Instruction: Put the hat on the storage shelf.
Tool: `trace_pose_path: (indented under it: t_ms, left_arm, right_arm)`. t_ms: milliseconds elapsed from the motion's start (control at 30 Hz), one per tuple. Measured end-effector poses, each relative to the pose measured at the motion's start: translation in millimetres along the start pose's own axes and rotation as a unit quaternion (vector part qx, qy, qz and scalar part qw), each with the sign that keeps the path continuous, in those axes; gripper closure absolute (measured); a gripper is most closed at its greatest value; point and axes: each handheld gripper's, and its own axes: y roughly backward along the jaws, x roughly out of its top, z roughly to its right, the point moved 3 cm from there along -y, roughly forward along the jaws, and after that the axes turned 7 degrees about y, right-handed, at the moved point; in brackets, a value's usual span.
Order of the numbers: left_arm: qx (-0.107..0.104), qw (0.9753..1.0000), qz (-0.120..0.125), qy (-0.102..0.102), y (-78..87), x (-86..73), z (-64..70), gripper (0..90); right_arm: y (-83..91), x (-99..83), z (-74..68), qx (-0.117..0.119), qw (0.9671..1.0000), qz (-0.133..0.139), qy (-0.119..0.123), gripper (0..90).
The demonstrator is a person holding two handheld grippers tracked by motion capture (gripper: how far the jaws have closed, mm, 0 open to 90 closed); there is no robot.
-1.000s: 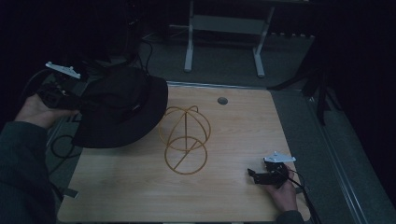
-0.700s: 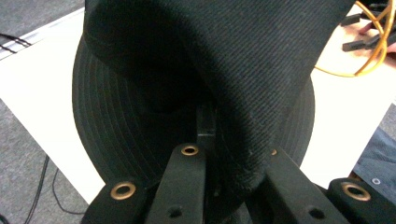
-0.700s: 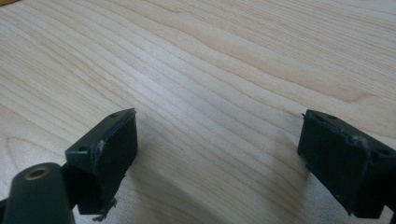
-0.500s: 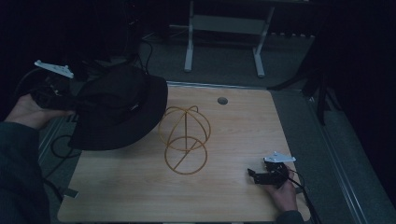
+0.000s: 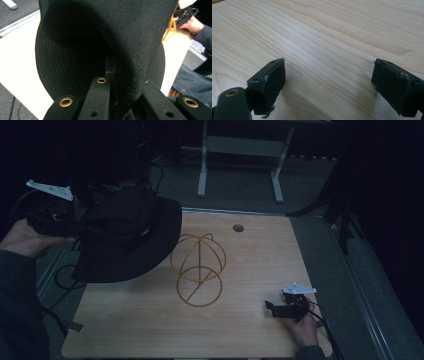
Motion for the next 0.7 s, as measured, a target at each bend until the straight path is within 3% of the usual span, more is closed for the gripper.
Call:
trace_pose_path:
  t_ms: [567,700]
  left_arm:
    - [-0.024,0.9993,0.016,-0.022,3.9,11.4,11.2,88.1]
    - [-0.043,0.9981,0.026,-0.036,3.8,16.0,18.7,88.1]
  right_arm:
    - [0.0,0.0,-0.2,0.0,1.0,0.0,-0.001,11.8]
    - [0.0,0.0,-0.2,0.0,1.0,0.0,-0.001,11.8]
